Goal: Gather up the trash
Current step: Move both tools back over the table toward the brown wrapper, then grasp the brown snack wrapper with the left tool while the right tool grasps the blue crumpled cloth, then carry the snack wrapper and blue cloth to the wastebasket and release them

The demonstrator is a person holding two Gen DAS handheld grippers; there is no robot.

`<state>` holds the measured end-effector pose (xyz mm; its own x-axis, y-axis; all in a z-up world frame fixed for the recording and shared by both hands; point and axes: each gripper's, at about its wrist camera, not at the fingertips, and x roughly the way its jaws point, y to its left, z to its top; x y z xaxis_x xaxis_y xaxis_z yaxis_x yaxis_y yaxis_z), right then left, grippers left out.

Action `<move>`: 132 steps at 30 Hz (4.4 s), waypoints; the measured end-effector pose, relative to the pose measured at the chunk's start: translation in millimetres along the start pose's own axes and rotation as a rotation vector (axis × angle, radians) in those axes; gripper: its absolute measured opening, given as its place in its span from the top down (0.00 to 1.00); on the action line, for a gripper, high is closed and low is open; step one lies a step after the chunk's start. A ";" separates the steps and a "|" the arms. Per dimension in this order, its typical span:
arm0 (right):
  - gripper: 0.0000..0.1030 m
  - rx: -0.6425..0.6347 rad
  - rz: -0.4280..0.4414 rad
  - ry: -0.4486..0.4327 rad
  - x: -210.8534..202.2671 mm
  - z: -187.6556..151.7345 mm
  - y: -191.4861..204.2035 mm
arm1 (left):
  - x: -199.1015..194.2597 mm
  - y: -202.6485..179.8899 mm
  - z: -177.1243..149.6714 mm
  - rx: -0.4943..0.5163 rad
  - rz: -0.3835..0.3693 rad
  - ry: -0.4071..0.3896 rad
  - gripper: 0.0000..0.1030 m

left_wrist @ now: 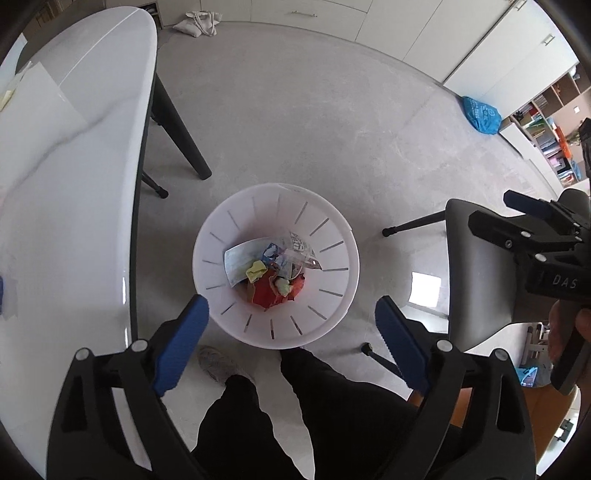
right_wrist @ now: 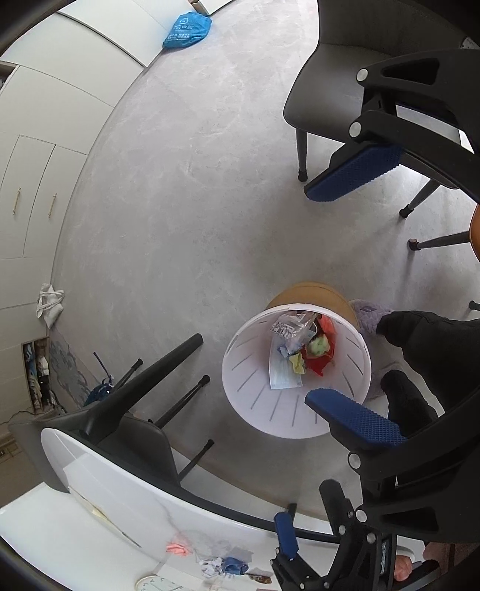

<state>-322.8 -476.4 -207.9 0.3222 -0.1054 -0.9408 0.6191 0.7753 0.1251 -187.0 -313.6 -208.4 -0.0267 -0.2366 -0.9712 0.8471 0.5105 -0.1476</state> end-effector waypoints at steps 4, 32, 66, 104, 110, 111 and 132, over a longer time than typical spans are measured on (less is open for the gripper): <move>0.02 -0.014 0.005 -0.001 -5.7 2.3 8.2 | -24.6 1.7 4.9 0.004 0.010 -0.057 0.12; 0.02 -0.520 0.297 -0.085 -34.1 48.8 359.4 | -210.6 297.8 -168.5 -0.681 0.279 -0.371 0.08; 0.72 -0.464 0.233 0.012 17.3 52.8 410.5 | -105.5 400.3 -127.9 -0.385 0.214 -0.262 0.36; 0.71 -0.154 0.128 0.063 35.7 13.0 198.4 | -181.0 240.3 -134.3 -0.362 0.160 -0.371 0.68; 0.39 -0.104 0.098 0.200 108.0 0.7 171.5 | -175.7 196.3 -109.2 -0.275 0.132 -0.360 0.68; 0.30 -0.090 0.087 0.217 115.4 -1.1 166.0 | -174.5 187.1 -103.8 -0.258 0.129 -0.358 0.68; 0.03 0.129 0.001 -0.021 -10.9 22.1 19.4 | -65.1 2.9 11.6 0.145 -0.061 -0.130 0.61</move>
<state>-298.4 -474.0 -188.2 0.3370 -0.1184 -0.9340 0.7054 0.6889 0.1672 -176.6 -306.4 -143.5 -0.0191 -0.3732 -0.9276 0.9137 0.3701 -0.1677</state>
